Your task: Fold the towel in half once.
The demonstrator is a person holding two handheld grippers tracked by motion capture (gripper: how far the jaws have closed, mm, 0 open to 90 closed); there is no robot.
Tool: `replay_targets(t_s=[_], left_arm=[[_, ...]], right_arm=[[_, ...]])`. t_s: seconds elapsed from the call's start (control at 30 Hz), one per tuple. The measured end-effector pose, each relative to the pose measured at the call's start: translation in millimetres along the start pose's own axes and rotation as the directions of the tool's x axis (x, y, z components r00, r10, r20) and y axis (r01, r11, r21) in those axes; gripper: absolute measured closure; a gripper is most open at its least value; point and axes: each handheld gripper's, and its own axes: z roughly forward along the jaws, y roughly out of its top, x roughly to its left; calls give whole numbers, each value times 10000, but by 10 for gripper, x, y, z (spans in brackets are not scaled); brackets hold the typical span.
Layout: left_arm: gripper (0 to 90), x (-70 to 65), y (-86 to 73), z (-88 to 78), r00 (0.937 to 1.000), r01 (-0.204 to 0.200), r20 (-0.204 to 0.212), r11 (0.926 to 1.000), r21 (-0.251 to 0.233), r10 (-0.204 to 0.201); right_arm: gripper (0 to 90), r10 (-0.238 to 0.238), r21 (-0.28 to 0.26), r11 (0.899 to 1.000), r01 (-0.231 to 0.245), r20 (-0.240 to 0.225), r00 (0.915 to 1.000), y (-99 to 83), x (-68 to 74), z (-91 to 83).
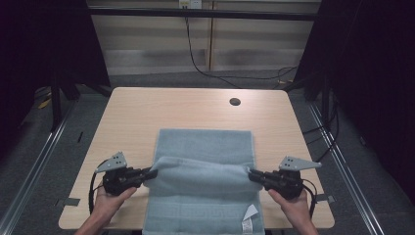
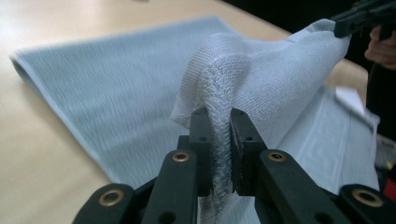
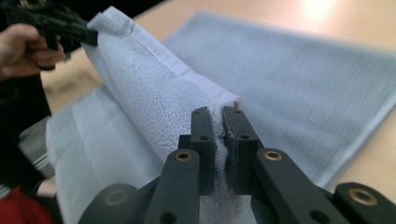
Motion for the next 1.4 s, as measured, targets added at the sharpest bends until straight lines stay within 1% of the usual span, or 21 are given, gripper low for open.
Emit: replay_targets(t_s=[0.07,0.13,0.17,0.23,0.33,0.4,0.47,0.53,0.57,0.6,0.63,0.73,0.83,0.9,0.93,1.0,1.03,1.1,1.13,1.37,1.4], left_arm=[[814,-75,-77,-19,9996,-272,10,9995,136,271],[814,-139,-139,-50,9994,-342,121,9992,202,339],[813,-164,-169,-69,9994,-219,289,9994,270,211],[785,-220,-230,-112,9979,-364,549,9987,348,345],[743,-285,-287,-188,9948,-378,959,9990,234,354],[713,-306,-306,-247,9929,-366,1135,9993,83,355],[682,-307,-300,-305,9937,-279,1079,9994,-192,298],[637,-277,-267,-341,9950,4,993,9987,-518,47],[630,-256,-245,-353,9945,60,1043,9982,-603,3],[635,-239,-217,-356,9959,14,909,9980,-638,44],[633,-216,-188,-353,9970,-38,772,9977,-676,90],[614,-94,-99,-284,9982,144,585,9967,-801,-97],[596,46,-34,-138,9996,184,199,9987,-475,-175],[590,128,-3,-27,9994,224,261,9997,-59,-222],[587,160,10,26,9998,167,70,9999,15,-167],[572,242,37,131,9994,347,11,9992,173,-347],[564,274,52,183,9992,372,-185,9990,257,-368],[558,348,94,278,9990,392,-230,9978,533,-380],[555,379,111,315,9984,408,-420,9977,547,-385],[530,602,269,584,9929,654,-1041,9952,732,-576],[527,634,304,629,9923,770,-1034,9938,802,-685]], right_arm=[[830,87,290,9995,-86,-47,10000,-99,21,6],[820,224,362,9991,-216,-195,9996,-166,73,-34],[815,190,437,9989,-179,-250,9995,-206,104,-57],[787,131,578,9983,-115,-278,9995,-305,177,-116],[747,287,496,9984,-253,-692,9972,-457,267,-213],[739,295,716,9971,-241,-748,9968,-539,325,-260],[717,365,637,9975,-305,-949,9948,-597,354,-302],[704,371,598,9977,-311,-1031,9940,-613,377,-335],[686,270,559,9982,-214,-1019,9944,-610,379,-346],[662,290,487,9985,-243,-973,9948,-602,373,-353],[637,299,436,9987,-259,-936,9952,-591,358,-361],[631,345,377,9988,-316,-784,9963,-536,305,-374],[630,222,326,9993,-200,-677,9975,-459,227,-304],[630,67,421,9991,-41,-615,9981,-393,177,-226],[630,94,461,9989,-65,-620,9980,-362,146,-182],[627,105,433,9990,-82,-535,9985,-305,61,-82],[625,75,513,9987,-51,-474,9988,-274,13,-29],[613,22,601,9982,-4,-305,9995,-208,-71,76],[605,1,619,9981,14,-245,9997,-174,-111,126],[521,-196,801,9967,142,669,9976,98,-375,455],[513,-206,760,9970,147,774,9968,132,-420,503]])
